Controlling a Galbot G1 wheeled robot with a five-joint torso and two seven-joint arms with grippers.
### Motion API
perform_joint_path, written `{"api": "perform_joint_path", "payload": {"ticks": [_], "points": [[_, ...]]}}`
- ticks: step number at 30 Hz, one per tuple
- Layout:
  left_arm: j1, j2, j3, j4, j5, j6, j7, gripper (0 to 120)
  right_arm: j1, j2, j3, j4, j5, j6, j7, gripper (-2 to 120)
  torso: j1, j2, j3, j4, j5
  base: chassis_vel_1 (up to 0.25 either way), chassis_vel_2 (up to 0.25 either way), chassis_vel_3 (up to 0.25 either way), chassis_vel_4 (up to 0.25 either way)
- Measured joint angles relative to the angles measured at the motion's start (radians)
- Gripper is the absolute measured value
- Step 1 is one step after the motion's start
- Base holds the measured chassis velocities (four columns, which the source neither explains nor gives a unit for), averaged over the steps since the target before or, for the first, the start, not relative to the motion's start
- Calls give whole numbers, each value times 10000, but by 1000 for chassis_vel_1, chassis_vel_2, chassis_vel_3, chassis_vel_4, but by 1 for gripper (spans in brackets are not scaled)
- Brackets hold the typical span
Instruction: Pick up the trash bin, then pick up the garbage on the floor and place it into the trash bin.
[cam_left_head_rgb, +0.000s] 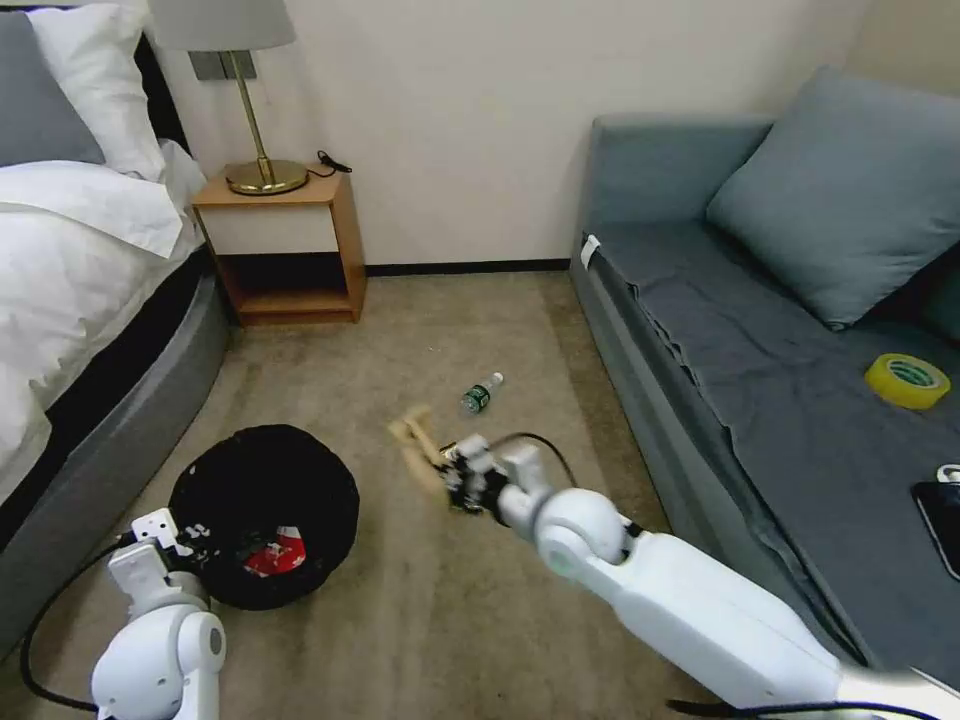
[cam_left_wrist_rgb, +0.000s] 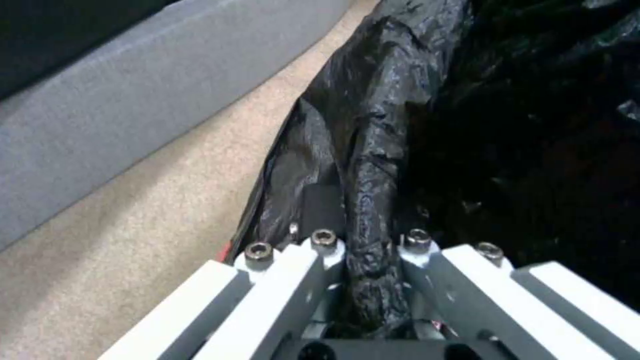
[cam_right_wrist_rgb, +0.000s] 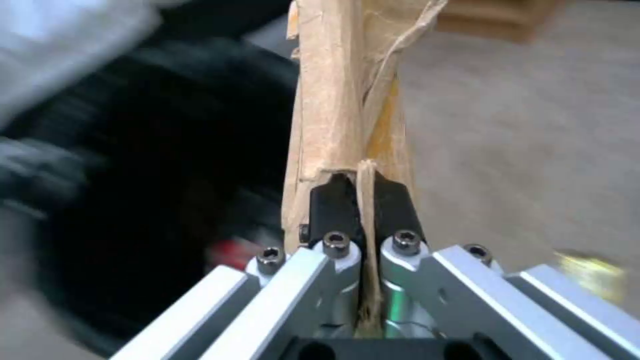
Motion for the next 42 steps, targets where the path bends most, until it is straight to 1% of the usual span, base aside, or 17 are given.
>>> {"api": "perform_joint_path", "payload": {"ticks": [4, 10, 13, 16, 18, 20, 21, 23, 25, 26, 29, 30, 32, 33, 35, 39, 42], "points": [[-13, -124, 98, 47, 126, -1, 16, 2, 473, 1272, -1132, -481, 401, 232, 924, 0, 0, 0, 0, 1, -1, 0, 0, 0, 0], [-28, -250, 150, 64, 227, -34, 66, 2, 794, 1900, -2068, -1268, 471, 297, 1471, 0, 0, 0, 0, 0, 0, 0, 0, 0, 0], [-39, -255, 171, 57, 252, -34, 75, 2, 824, 1992, -2324, -1475, 465, 297, 1564, 2, 0, 0, 0, -2, 0, 0, 0, 0, 0], [-67, -258, 211, 53, 292, -39, 95, 2, 770, 2254, -2487, -1718, 466, 358, 1838, 15, 0, 0, 0, -3, 2, 0, 0, 0, 0], [-67, -258, 217, 54, 303, -41, 99, 2, 761, 2290, -2487, -1737, 466, 366, 1865, 18, 0, 0, 0, -2, 2, 0, 0, 0, 0], [-76, -260, 232, 59, 340, -48, 110, 2, 756, 2373, -2456, -1765, 480, 387, 1921, 30, 0, 0, 1, -1, 2, 0, 0, 0, 0], [-80, -261, 233, 60, 341, -49, 113, 2, 761, 2369, -2417, -1757, 481, 398, 1930, 35, 0, 0, 0, -2, 2, 0, 0, 0, 0], [-83, -262, 234, 60, 341, -50, 116, 2, 765, 2355, -2370, -1725, 481, 408, 1933, 38, 0, 0, 0, -2, 2, 0, 0, 0, 0], [-86, -265, 236, 71, 342, -51, 121, 2, 765, 2238, -2131, -1524, 468, 413, 1932, 48, 0, 0, 0, -1, 2, 0, 0, 0, 0], [-86, -265, 236, 71, 342, -51, 121, 2, 765, 2238, -2131, -1524, 468, 413, 1932, 48, 0, 0, 0, -1, 2, 0, 0, 0, 0], [-132, -272, 242, 113, 342, -52, 132, 2, 780, 1985, -1730, -1159, 430, 399, 1805, 63, 0, 0, 0, -4, 3, 0, 0, 0, 0], [-132, -272, 242, 113, 342, -52, 132, 2, 780, 1985, -1730, -1159, 430, 399, 1805, 63, 0, 0, 0, -4, 3, 0, 0, 0, 0], [-164, -272, 265, 126, 341, -54, 137, 2, 727, 1976, -1768, -1134, 427, 376, 1795, 71, 0, 0, 0, -5, 3, 0, 0, 0, 0], [-163, -272, 286, 122, 340, -54, 138, 2, 647, 2027, -1888, -1178, 413, 372, 1807, 78, 0, 0, 0, -3, 3, 0, 0, 0, 0], [-159, -272, 290, 114, 340, -54, 141, 2, 603, 2065, -1963, -1229, 409, 370, 1826, 81, 0, 0, 1, -2, 3, 0, 0, 0, 0], [-157, -272, 279, 107, 340, -54, 150, 2, 709, 2167, -2449, -1467, 422, 350, 1921, 98, 0, 0, 1, -2, 2, 0, 0, 0, 0], [-156, -270, 298, 106, 372, -69, 164, 2, 962, 2205, -2757, -1510, 632, 180, 2015, 99, 0, 0, 0, -2, 3, 0, 0, 0, 0]]}}
